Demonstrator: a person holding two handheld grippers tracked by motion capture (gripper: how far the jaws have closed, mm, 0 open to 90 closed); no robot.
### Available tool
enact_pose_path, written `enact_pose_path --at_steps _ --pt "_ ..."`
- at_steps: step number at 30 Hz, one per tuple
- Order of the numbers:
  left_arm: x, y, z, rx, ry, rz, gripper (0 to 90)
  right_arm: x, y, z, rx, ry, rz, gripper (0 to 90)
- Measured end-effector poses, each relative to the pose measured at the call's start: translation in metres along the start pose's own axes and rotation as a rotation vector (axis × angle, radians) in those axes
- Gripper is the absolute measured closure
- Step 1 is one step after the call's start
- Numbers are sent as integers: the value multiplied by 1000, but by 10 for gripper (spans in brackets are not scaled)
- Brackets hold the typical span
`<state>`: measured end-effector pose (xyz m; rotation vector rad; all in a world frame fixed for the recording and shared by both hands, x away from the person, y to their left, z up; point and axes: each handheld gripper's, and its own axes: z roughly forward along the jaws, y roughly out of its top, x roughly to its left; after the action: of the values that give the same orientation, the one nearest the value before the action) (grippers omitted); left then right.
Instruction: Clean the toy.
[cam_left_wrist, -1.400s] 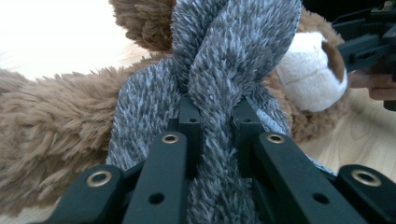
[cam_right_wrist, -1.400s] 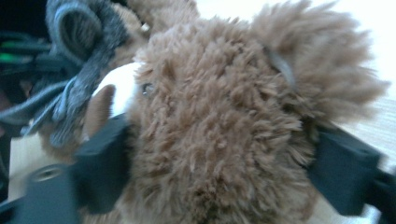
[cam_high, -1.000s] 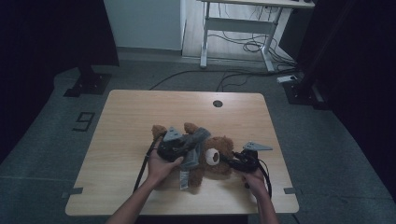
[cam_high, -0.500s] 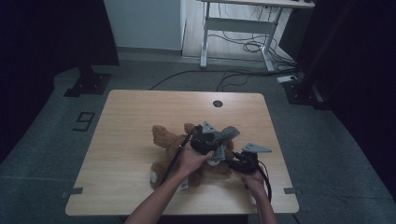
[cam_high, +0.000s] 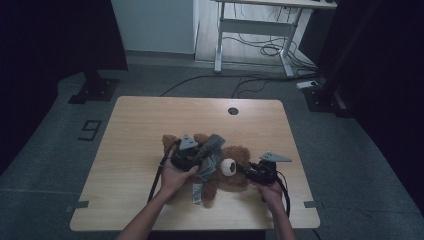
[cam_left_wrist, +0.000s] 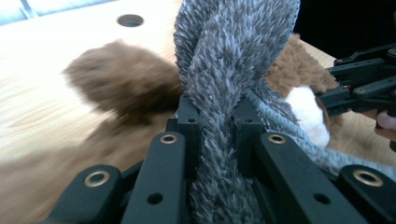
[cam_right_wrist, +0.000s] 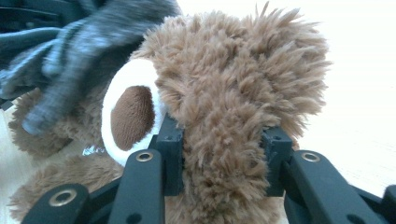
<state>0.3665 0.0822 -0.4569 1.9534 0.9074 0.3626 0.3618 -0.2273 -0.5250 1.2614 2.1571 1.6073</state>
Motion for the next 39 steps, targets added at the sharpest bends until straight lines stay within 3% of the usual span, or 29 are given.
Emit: enact_pose_path --at_steps 5,14,22,26,29,33,39 --pt "14 -13 -20 -11 23 -22 773 -1 0 0 -1 6 0 609" --pt "32 -32 -40 -27 62 -70 772 -1 0 0 1 10 -11 610" --pt "44 -62 -58 19 80 -101 772 -2 0 0 0 13 -10 610" --pt "50 -73 -48 59 55 -149 770 -1 0 1 -6 10 -3 617" --pt "53 -73 -35 52 42 -190 772 1 2 3 -10 -1 0 630" --pt "58 -68 -22 10 59 -205 776 2 5 5 -30 -22 -6 653" --pt "76 -50 3 -22 109 -210 778 -1 16 20 -87 -87 -75 668"
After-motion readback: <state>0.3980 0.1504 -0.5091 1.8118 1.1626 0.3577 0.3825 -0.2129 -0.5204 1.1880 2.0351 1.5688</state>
